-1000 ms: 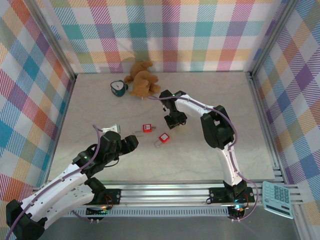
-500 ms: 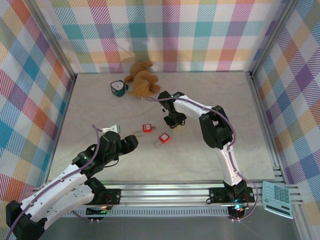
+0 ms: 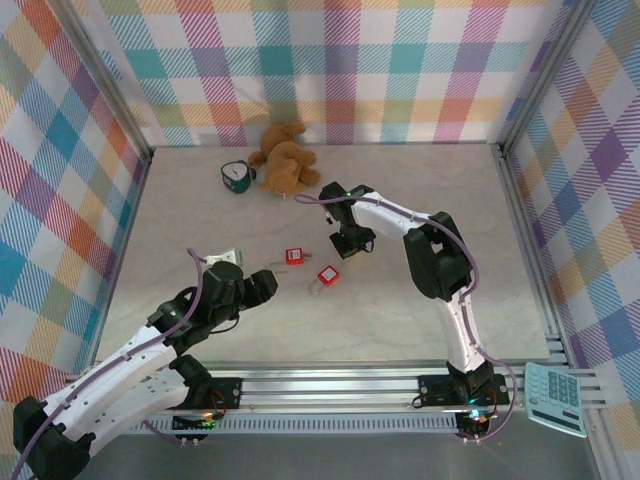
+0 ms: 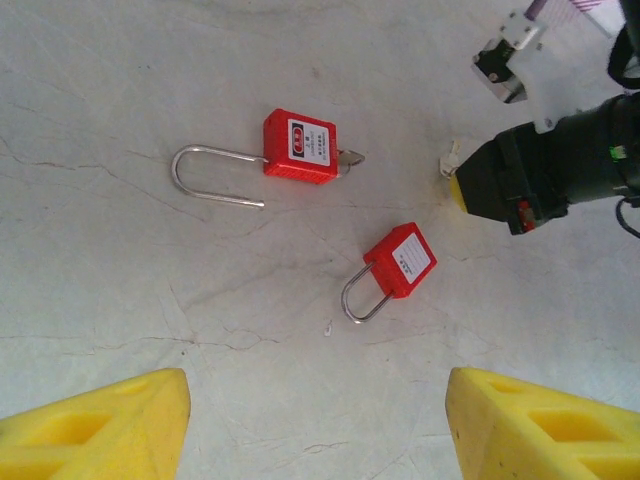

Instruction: Unlock with the key

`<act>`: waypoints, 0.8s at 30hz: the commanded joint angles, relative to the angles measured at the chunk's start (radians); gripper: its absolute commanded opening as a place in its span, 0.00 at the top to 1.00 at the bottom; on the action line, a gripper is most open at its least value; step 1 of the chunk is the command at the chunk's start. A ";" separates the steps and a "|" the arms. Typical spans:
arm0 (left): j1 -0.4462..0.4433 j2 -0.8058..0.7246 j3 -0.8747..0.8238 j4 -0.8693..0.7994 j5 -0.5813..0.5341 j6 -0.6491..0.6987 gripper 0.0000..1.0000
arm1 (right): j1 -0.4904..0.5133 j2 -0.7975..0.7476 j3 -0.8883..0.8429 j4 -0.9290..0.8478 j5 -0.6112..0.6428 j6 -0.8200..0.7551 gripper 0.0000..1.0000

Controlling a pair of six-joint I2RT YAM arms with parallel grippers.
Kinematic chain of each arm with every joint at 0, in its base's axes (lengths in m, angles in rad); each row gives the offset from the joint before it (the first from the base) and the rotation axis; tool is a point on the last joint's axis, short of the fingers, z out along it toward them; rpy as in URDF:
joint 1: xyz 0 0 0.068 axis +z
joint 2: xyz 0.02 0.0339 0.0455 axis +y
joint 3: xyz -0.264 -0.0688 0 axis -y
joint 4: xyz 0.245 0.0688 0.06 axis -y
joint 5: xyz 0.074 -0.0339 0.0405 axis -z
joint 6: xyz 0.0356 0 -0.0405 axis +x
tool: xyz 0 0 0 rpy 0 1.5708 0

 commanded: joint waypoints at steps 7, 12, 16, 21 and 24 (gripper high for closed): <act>0.006 0.031 -0.001 0.054 0.028 0.011 0.33 | 0.005 -0.163 -0.022 -0.016 -0.083 0.025 1.00; 0.006 0.043 -0.003 0.070 0.040 0.011 0.33 | 0.005 -0.193 -0.038 -0.017 -0.082 0.026 1.00; 0.006 0.058 -0.013 0.110 0.063 0.031 0.33 | 0.005 -0.228 -0.052 -0.011 -0.105 0.043 1.00; -0.017 0.109 -0.036 0.287 0.120 0.117 0.36 | 0.006 -0.277 -0.056 -0.017 -0.169 0.074 1.00; -0.113 0.177 -0.026 0.383 0.038 0.238 0.30 | 0.012 -0.316 -0.063 -0.032 -0.192 0.096 1.00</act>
